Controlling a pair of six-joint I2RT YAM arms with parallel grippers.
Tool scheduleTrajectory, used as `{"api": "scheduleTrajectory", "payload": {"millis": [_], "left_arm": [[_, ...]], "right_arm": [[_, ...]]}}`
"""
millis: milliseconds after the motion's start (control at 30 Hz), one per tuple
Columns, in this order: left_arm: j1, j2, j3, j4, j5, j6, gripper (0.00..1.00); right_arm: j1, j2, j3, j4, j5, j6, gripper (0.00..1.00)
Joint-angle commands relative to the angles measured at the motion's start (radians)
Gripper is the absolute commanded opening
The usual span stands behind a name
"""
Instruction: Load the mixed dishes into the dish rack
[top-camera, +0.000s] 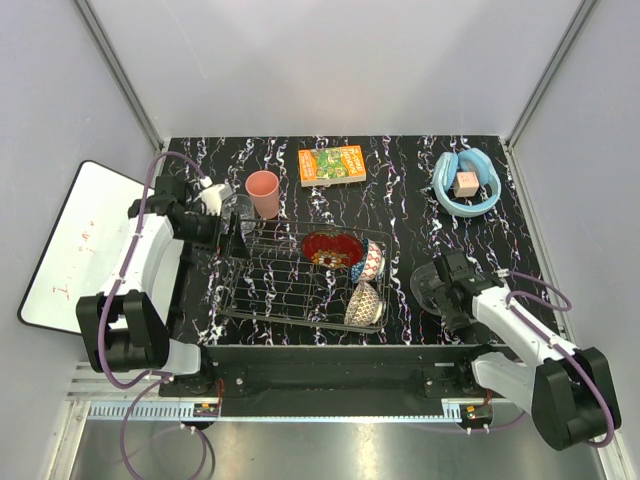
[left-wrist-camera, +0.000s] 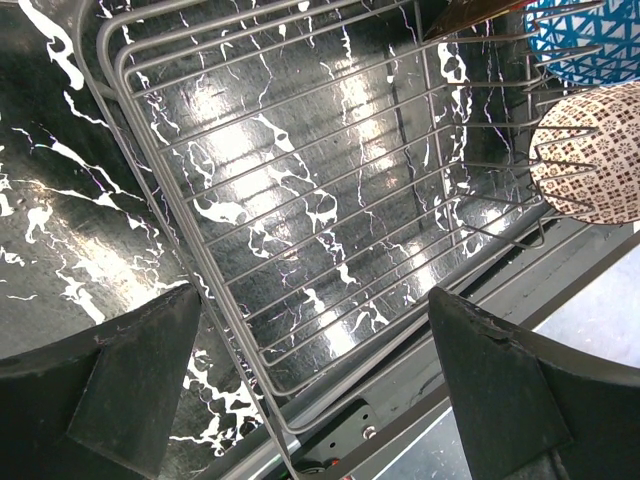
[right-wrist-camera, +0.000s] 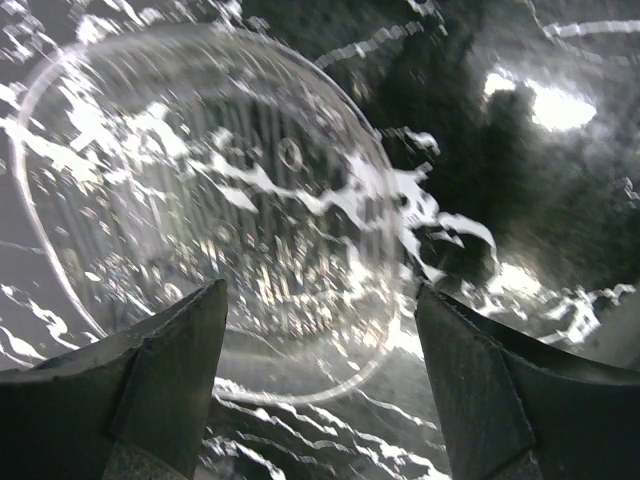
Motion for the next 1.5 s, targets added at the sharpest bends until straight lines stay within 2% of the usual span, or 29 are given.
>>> {"api": "scheduleTrajectory", "payload": {"millis": [0,67,233,333,367,567,600,733,1033,1167,1300,1467], "left_arm": [[-0.001,-0.005,0.052,-0.008,0.01,-0.003,0.99],[-0.001,-0.011,0.058,-0.019,-0.002,0.005,0.99],[-0.001,-0.025,0.06,-0.036,-0.02,0.02,0.99],[-0.001,-0.026,0.061,-0.042,-0.023,0.02,0.99],[0.001,-0.026,0.063,-0.042,-0.022,0.02,0.99],[-0.001,-0.031,0.075,-0.051,-0.016,0.02,0.99],[-0.001,-0.034,0.077,-0.054,-0.014,0.02,0.99],[0.001,-0.045,0.075,-0.06,-0.019,0.025,0.99],[-0.001,-0.06,0.068,-0.065,-0.028,0.025,0.99],[-0.001,-0.06,0.065,-0.063,-0.028,0.025,0.99],[0.001,-0.06,0.064,-0.063,-0.031,0.022,0.99],[-0.001,-0.06,0.06,-0.065,-0.048,0.026,0.99]], "right_arm": [[-0.004,0.079,0.009,0.068,0.101,0.021,0.81],[-0.002,0.113,0.006,0.108,0.095,0.023,0.75],[-0.002,0.134,0.003,0.157,0.095,0.015,0.69],[-0.004,0.133,-0.006,0.214,0.057,0.0,0.56],[-0.004,0.134,-0.006,0.219,0.051,-0.002,0.48],[-0.004,0.138,-0.014,0.245,0.009,-0.02,0.26],[-0.004,0.135,-0.015,0.249,0.002,-0.022,0.17],[-0.004,0.095,-0.02,0.284,-0.014,-0.056,0.0],[-0.004,-0.115,0.006,0.328,0.026,-0.235,0.0],[-0.004,-0.201,0.057,0.329,0.12,-0.358,0.0],[-0.002,-0.223,0.159,0.37,0.244,-0.599,0.0],[-0.002,-0.29,0.189,0.612,0.249,-0.88,0.0]]}}
